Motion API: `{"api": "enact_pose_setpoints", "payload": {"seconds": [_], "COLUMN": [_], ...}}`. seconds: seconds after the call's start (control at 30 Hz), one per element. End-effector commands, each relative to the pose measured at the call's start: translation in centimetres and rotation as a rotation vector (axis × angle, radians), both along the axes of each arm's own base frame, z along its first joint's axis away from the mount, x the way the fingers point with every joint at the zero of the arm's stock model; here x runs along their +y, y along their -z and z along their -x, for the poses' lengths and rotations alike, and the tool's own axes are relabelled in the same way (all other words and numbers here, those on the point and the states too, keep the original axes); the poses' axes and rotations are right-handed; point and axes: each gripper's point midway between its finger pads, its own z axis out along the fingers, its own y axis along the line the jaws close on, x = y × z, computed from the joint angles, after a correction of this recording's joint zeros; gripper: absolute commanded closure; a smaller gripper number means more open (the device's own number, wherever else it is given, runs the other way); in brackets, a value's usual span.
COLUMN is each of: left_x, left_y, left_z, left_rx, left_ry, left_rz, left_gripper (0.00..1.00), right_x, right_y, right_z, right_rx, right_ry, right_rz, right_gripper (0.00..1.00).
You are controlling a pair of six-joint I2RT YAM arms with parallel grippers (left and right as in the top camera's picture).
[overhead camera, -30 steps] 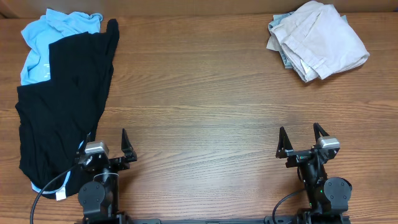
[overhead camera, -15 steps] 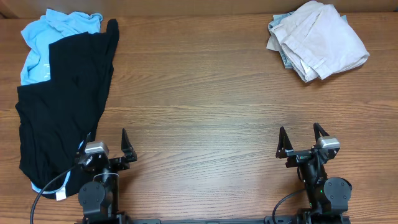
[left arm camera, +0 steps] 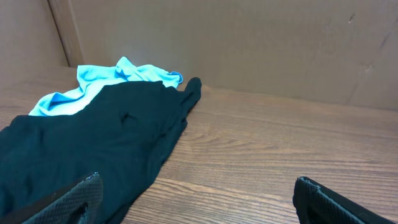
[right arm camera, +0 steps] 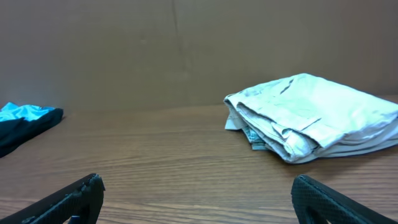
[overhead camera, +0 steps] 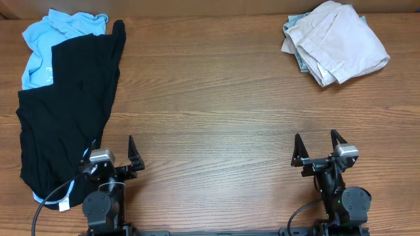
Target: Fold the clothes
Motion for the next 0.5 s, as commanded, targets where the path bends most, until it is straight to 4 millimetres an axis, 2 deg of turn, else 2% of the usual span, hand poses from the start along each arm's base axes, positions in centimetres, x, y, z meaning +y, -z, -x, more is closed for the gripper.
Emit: {"api": "enact_pose_setpoints", "payload": {"seconds": [0.0, 0.13, 0.23, 0.33, 0.47], "left_x": [0.0, -0.1, -0.3, -0.7, -2.4], "left_y": [-0.1, 0.0, -0.2, -1.7, -5.5], "left_z": [0.0, 0.0, 0.0, -0.1, 0.7], "left_rx": [-0.009, -0.008, -0.015, -0.072, -0.111], "left_ry": [0.004, 0.009, 0.021, 0.047, 0.134], "left_rz": [0.011, 0.011, 0.020, 0.010, 0.026], "left_gripper": [0.00, 0.00, 0.00, 0.00, 0.00], "right_x": [-0.6, -0.5, 0.3, 1.8, 2.9], "right_y": [-0.3, -0.4, -1.4, -2.6, -5.4], "right_z": [-0.1, -0.1, 0.1, 0.6, 1.5], "right_rx": [-0.021, -0.028, -0.068, -0.093, -0.112], "right_ry": [0.037, 0.034, -0.017, -0.104, -0.175], "right_rz": [-0.003, -0.003, -0.003, 0.000, -0.001], "right_gripper": [0.00, 0.00, 0.00, 0.00, 0.00]}}
